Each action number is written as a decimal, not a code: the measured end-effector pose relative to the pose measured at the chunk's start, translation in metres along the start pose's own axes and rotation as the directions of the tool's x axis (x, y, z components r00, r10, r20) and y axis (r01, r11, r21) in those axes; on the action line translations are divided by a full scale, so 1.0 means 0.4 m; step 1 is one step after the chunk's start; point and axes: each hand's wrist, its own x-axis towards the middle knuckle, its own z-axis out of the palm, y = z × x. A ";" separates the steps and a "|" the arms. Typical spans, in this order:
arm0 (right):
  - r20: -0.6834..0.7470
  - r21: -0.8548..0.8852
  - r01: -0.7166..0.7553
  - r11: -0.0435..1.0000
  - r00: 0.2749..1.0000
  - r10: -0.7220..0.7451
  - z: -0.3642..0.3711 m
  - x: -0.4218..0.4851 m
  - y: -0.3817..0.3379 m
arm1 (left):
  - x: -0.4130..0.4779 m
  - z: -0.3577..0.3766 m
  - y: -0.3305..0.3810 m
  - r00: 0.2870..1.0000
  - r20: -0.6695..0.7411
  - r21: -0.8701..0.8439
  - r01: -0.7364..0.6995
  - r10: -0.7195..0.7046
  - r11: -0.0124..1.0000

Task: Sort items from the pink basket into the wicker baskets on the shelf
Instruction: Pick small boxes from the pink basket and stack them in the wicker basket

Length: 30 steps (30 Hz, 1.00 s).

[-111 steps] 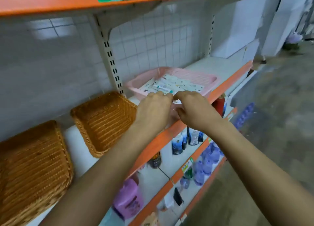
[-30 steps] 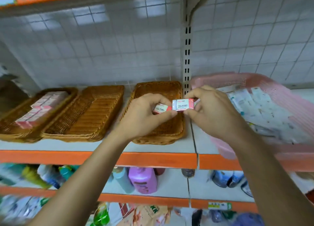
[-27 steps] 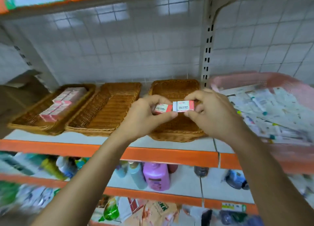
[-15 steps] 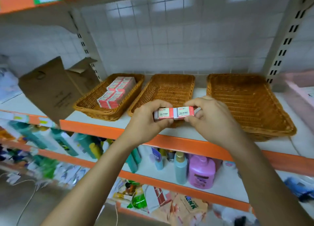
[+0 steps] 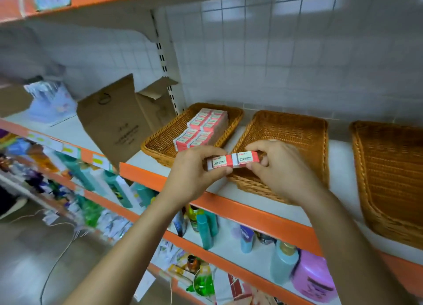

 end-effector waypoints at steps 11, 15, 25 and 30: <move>0.023 -0.043 -0.015 0.999 1.000 0.016 0.102 0.145 -0.041 | 0.094 -0.022 -0.145 0.995 0.033 0.120 0.093 -0.097 0.988; -0.002 -0.056 -0.082 0.995 0.997 0.082 0.127 0.190 -0.069 | 0.149 -0.036 -0.197 0.995 0.072 0.152 0.058 -0.070 0.987; -0.037 -0.127 -0.270 0.955 0.963 0.267 0.216 0.303 -0.155 | 0.265 -0.064 -0.335 0.989 0.150 0.244 -0.033 -0.004 0.969; -0.039 -0.170 -0.368 0.914 0.929 0.367 0.258 0.347 -0.182 | 0.297 -0.064 -0.383 0.977 0.209 0.268 -0.089 0.032 0.959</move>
